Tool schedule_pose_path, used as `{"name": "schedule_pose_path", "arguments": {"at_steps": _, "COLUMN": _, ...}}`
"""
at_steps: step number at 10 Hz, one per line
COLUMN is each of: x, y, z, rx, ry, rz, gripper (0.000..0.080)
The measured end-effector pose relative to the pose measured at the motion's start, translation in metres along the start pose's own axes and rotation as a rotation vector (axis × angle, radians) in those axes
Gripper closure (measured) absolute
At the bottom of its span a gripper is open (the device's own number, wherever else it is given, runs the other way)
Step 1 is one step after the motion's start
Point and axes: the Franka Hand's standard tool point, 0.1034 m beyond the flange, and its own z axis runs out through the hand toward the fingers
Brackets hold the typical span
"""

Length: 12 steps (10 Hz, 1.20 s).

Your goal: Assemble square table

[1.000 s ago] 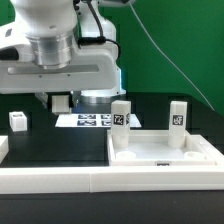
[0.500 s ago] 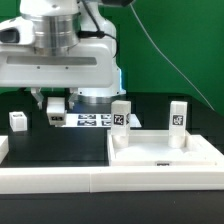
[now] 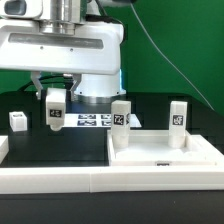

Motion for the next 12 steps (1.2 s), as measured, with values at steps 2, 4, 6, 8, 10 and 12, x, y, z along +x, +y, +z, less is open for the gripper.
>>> {"name": "schedule_pose_path", "arguments": {"at_steps": 2, "x": 0.011, "y": -0.013, "z": -0.006, "rx": 0.003, "ry": 0.017, "rz": 0.015, "gripper": 0.0509}}
{"name": "schedule_pose_path", "arguments": {"at_steps": 4, "x": 0.035, "y": -0.031, "z": -0.018, "rx": 0.018, "ry": 0.011, "rz": 0.006, "gripper": 0.0509}}
{"name": "schedule_pose_path", "arguments": {"at_steps": 6, "x": 0.037, "y": -0.035, "z": -0.018, "rx": 0.02, "ry": 0.01, "rz": 0.001, "gripper": 0.0509}}
{"name": "schedule_pose_path", "arguments": {"at_steps": 8, "x": 0.037, "y": -0.035, "z": -0.018, "rx": 0.02, "ry": 0.01, "rz": 0.001, "gripper": 0.0509}}
{"name": "schedule_pose_path", "arguments": {"at_steps": 10, "x": 0.042, "y": -0.052, "z": -0.018, "rx": 0.032, "ry": 0.008, "rz": 0.01, "gripper": 0.0509}}
{"name": "schedule_pose_path", "arguments": {"at_steps": 12, "x": 0.061, "y": -0.085, "z": -0.023, "rx": 0.053, "ry": 0.025, "rz": -0.02, "gripper": 0.0509}}
